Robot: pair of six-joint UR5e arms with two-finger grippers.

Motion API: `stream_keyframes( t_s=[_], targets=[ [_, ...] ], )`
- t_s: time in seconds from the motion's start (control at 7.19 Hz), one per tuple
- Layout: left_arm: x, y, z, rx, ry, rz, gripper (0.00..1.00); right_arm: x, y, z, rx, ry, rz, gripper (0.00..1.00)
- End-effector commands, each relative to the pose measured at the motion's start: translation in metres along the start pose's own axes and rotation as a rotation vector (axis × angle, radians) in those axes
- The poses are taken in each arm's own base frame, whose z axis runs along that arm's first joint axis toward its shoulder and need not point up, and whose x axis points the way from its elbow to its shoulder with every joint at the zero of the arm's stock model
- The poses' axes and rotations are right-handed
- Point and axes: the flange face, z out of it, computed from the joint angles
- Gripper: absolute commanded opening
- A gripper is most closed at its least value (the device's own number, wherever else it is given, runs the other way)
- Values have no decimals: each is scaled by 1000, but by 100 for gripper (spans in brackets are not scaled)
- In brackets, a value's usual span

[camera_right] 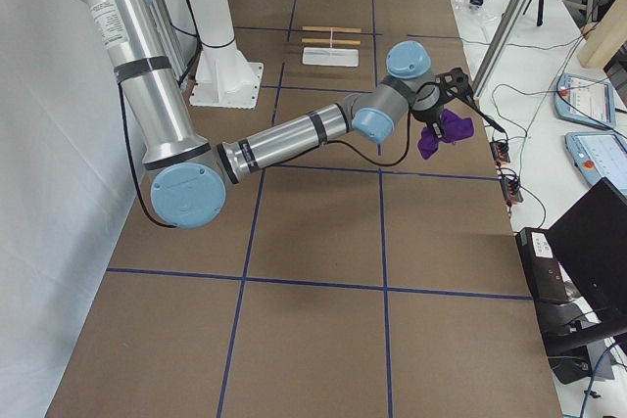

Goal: Hang towel on rack

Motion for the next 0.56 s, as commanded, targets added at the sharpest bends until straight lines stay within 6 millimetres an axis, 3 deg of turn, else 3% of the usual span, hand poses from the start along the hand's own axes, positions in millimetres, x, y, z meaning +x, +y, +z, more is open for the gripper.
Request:
stream_keyframes(
  t_s=[0.0, 0.28, 0.42],
  targets=[
    [76, -16, 19, 58, 185, -261, 100, -121, 18, 21, 82, -59, 112, 0],
    [161, -32, 40, -1, 321, -507, 100, -219, 57, 24, 178, -127, 238, 0],
    [215, -30, 56, 22, 368, -617, 100, -263, 78, 25, 214, -160, 247, 0]
  ],
)
